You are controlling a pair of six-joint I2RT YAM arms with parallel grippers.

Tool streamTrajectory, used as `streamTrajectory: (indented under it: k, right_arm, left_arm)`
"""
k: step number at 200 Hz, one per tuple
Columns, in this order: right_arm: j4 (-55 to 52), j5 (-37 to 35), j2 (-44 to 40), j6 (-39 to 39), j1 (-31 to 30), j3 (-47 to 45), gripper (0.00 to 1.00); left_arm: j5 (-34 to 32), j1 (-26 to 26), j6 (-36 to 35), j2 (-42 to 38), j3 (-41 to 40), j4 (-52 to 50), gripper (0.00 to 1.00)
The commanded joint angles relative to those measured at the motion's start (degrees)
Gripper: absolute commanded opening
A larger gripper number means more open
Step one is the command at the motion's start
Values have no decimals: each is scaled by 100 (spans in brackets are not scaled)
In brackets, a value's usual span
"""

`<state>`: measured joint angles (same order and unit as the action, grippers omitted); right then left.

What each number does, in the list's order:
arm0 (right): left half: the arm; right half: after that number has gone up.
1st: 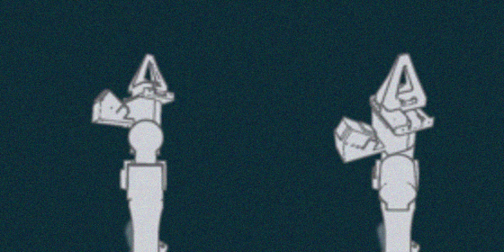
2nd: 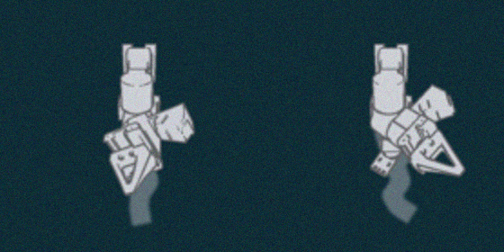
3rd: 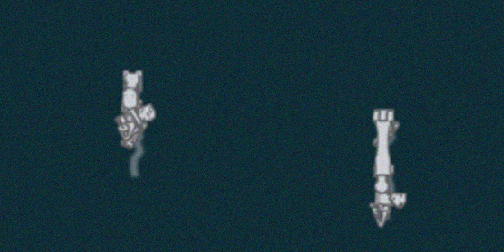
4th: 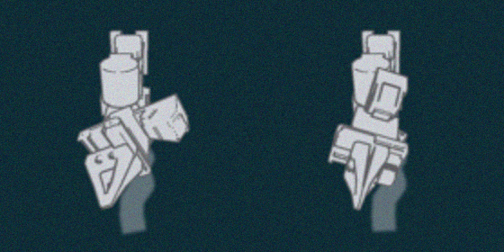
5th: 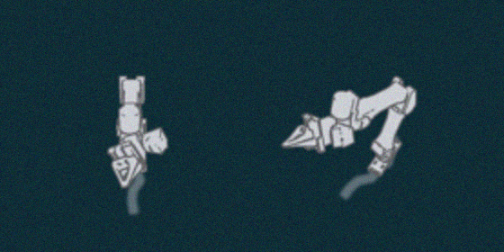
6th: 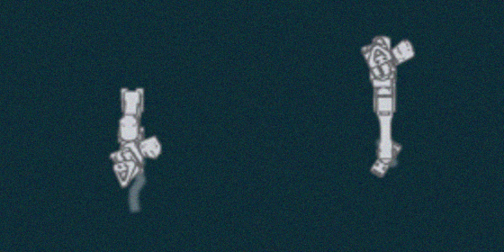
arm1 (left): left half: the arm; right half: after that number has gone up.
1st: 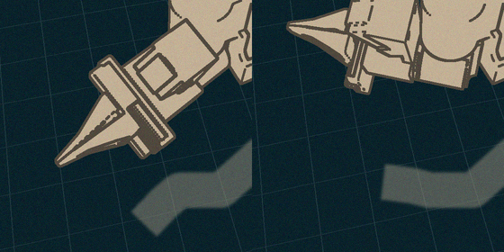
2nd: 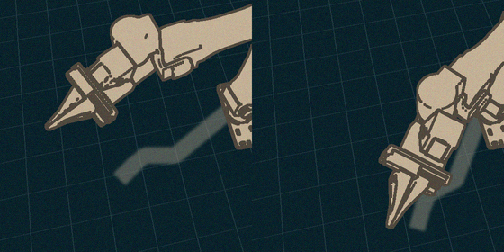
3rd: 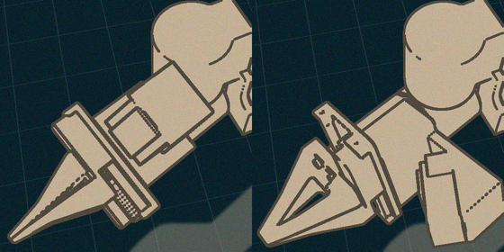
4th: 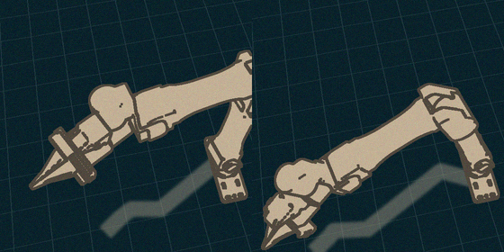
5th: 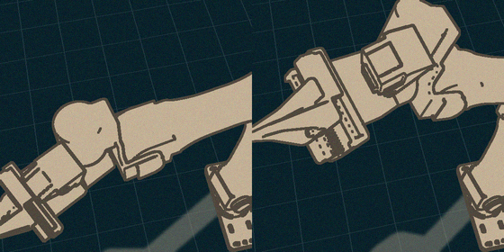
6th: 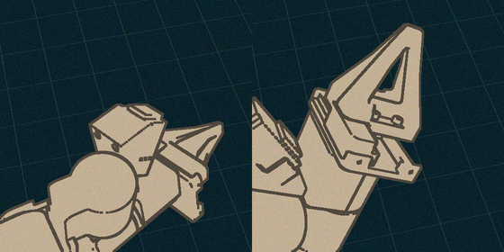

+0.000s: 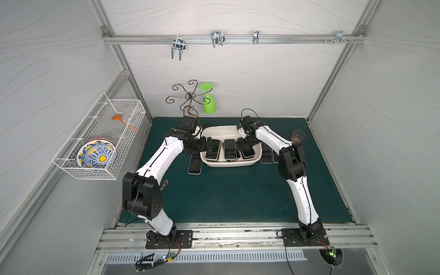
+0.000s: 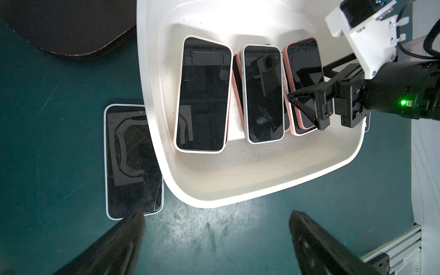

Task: Take the phone out of the storage box
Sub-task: Pick up the phone from the storage box.

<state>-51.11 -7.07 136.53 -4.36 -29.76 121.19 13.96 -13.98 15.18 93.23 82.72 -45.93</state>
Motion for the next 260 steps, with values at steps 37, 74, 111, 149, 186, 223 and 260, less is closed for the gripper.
streamTrajectory:
  k: [37,74,111,149,186,223,260]
  right_arm:
    - [-339,60,383,123,49,275,99]
    - [-329,32,359,181,101,274,90]
    - [-399,27,379,199,121,318,75]
    - [-378,-20,282,310,128,314,56]
    - [-182,159,-97,446,146,258,23]
    - [24,471,-588,628,146,188,0]
    - [49,804,-1009,773,164,186,0]
  left_arm:
    - [28,27,-61,-5,-10,176,99]
    - [2,31,-76,-13,-10,172,99]
    - [25,27,-89,8,-14,158,99]
    - [-6,34,-103,-33,-9,162,99]
    - [39,30,-101,-103,-32,213,98]
    - [297,35,8,-252,-89,450,99]
    - [1004,35,471,-260,-143,944,99]
